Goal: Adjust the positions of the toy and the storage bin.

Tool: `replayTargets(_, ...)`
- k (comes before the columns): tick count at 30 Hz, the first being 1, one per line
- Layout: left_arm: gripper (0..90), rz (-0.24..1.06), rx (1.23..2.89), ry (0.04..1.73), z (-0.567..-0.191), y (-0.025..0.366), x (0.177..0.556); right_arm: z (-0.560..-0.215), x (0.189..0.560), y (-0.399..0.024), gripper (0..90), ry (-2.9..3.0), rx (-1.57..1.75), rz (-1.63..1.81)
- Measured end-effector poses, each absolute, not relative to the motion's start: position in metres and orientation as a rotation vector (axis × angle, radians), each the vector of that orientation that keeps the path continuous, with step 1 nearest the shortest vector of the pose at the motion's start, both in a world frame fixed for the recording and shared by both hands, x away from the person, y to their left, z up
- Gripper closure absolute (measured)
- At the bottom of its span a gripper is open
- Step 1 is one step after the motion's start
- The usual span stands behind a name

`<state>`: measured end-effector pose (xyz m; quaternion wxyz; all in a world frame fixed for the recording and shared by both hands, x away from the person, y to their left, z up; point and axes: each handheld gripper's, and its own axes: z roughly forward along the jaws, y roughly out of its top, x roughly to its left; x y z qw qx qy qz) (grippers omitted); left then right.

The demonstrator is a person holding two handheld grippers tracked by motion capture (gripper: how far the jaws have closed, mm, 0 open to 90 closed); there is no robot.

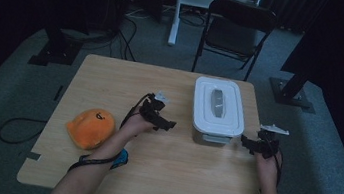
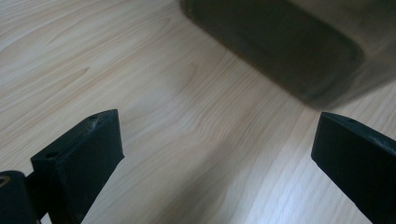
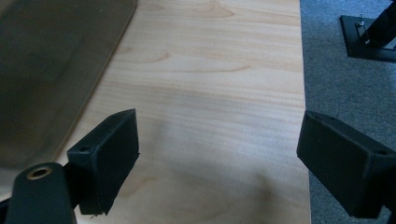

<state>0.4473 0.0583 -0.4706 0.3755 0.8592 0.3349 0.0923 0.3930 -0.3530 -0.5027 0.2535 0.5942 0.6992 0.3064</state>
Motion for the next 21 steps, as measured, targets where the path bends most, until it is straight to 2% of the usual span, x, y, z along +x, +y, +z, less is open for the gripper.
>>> replayTargets(4,2.7,0.254,2.223,0.848,-0.474,0.046,0.454,-0.504,0.401,-0.352,12.6,1.901,1.621,0.838)
replayTargets(7,2.7,0.22,2.193,0.855,-0.479,0.041,0.461,-0.504,0.407,-0.351,12.6,1.902,1.624,0.841)
replayTargets(21,2.7,0.269,2.166,0.895,-0.488,0.02,0.486,-0.5,0.433,-0.35,12.6,1.872,1.646,0.88)
